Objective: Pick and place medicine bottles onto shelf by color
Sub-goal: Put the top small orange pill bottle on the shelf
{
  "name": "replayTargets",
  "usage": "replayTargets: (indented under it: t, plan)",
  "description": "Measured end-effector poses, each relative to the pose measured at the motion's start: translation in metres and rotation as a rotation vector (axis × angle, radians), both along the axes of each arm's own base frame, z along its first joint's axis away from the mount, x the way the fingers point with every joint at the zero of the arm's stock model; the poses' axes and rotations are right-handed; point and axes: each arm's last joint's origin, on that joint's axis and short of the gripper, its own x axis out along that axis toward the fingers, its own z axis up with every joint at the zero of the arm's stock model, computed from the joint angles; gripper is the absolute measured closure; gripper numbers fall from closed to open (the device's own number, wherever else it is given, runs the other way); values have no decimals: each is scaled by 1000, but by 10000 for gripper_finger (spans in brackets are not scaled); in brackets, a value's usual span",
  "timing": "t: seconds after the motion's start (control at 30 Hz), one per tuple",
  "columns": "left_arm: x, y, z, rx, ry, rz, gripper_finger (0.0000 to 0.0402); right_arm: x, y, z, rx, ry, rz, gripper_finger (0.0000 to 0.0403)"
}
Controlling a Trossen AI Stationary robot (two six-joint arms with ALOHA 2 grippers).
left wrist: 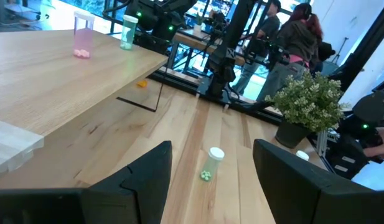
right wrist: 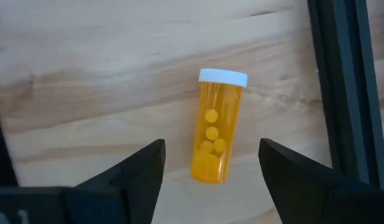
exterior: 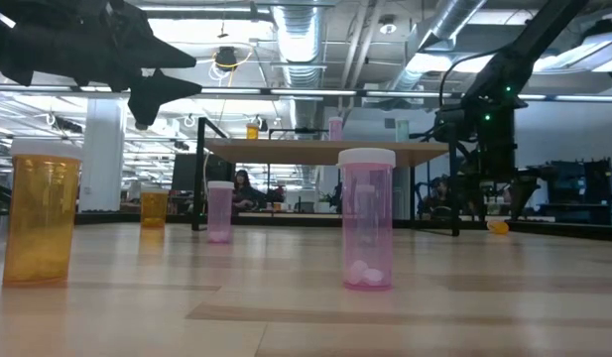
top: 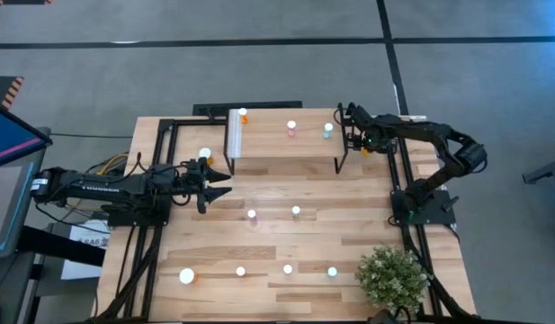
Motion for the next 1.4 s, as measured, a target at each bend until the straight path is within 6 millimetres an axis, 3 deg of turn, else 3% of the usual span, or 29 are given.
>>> replayTargets:
  t: [0.33, 0.7, 1.03, 1.4]
  plan:
    - [0, 0, 0, -1, 0, 0, 187, -1, 8, 8, -140, 68, -144, 121]
    - [0, 0, 0, 0, 0, 1, 187, -22, 31, 55, -348, -93, -188, 121]
    - [0, 0, 3, 2, -33, 1, 187, -30, 71, -1, -560, -356, -156, 121]
    - [0, 0, 6, 22, -60, 1, 187, -27, 70, -26, -532, -228, -128, 121]
